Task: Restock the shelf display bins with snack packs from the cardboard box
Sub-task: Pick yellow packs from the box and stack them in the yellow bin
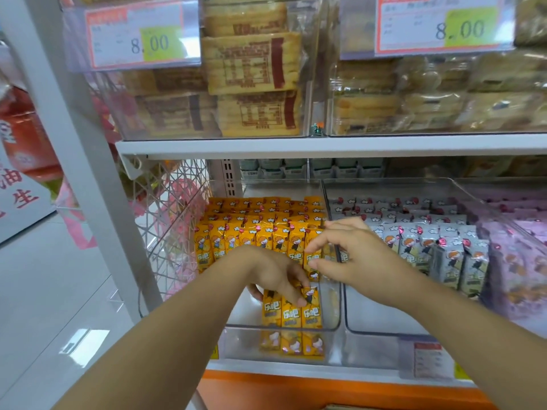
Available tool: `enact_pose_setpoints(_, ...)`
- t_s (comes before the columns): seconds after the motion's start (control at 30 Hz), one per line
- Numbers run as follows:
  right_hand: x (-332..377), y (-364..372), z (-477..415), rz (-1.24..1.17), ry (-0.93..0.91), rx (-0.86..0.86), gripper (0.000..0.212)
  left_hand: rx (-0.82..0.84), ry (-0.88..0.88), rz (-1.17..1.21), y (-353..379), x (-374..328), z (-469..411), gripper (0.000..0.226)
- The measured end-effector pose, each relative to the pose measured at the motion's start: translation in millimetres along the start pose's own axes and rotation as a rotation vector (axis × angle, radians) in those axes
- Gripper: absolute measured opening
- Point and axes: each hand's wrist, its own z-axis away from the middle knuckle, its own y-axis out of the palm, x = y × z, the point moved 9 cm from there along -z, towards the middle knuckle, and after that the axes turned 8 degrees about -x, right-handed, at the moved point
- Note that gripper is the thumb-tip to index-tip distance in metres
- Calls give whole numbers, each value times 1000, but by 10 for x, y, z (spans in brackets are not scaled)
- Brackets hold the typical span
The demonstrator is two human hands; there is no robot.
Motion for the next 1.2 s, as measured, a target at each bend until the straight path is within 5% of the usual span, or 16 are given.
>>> enact_pose_setpoints(0.17,-10,-22,-4,-47,25,-12,19,-52,143,94,-123,-149,66,24)
enact_pose_setpoints(0.4,-9,-54,15,-116,22,-95,27,-176,286,30,-101,-253,169,27)
enact_pose_setpoints(0.63,-124,-27,44,-209,155,-148,39,-471,333,45,-312,-211,199,22)
enact_pose_setpoints(0.9,-164,-6,45,-238,168,-130,33,-915,158,-243,-547,-199,161,54)
enact_pose_setpoints(1.2,-162,-13,48,-237,165,-120,28,-947,141,-178,-562,-121,220,70)
